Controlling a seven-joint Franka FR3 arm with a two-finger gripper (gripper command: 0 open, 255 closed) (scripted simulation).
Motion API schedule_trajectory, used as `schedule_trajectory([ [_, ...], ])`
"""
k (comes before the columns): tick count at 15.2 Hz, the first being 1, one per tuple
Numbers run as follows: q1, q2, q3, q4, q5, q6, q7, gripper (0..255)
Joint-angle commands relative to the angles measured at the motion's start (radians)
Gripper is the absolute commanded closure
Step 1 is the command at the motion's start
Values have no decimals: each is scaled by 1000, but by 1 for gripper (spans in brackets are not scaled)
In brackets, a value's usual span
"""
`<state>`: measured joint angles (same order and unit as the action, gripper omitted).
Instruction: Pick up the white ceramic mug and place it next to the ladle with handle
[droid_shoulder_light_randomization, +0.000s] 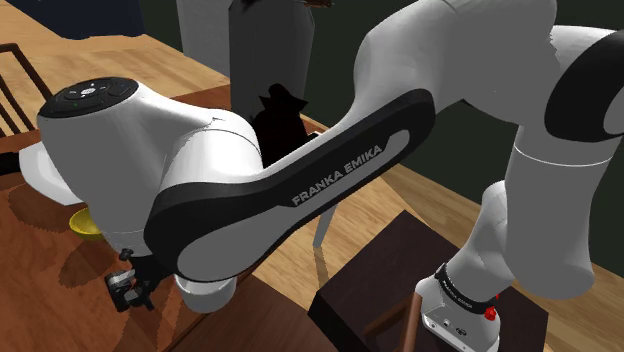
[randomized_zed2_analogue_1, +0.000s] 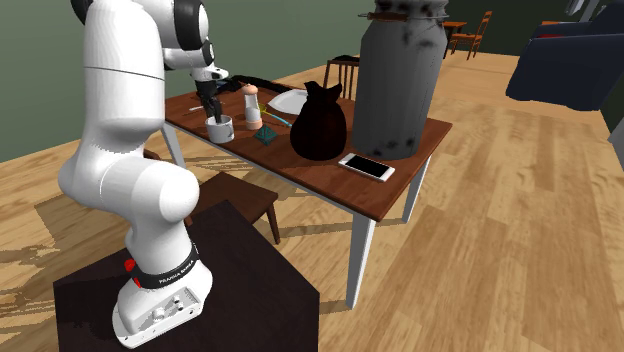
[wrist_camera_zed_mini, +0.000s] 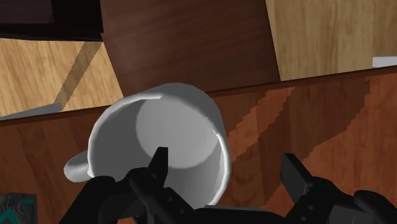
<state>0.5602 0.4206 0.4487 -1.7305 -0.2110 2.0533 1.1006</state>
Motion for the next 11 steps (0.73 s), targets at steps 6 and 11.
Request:
schedule_trajectory([
  [6, -3, -35, 10, 66, 22, -97, -15, 0],
  [11, -3, -35, 10, 66, 22, -97, -15, 0],
])
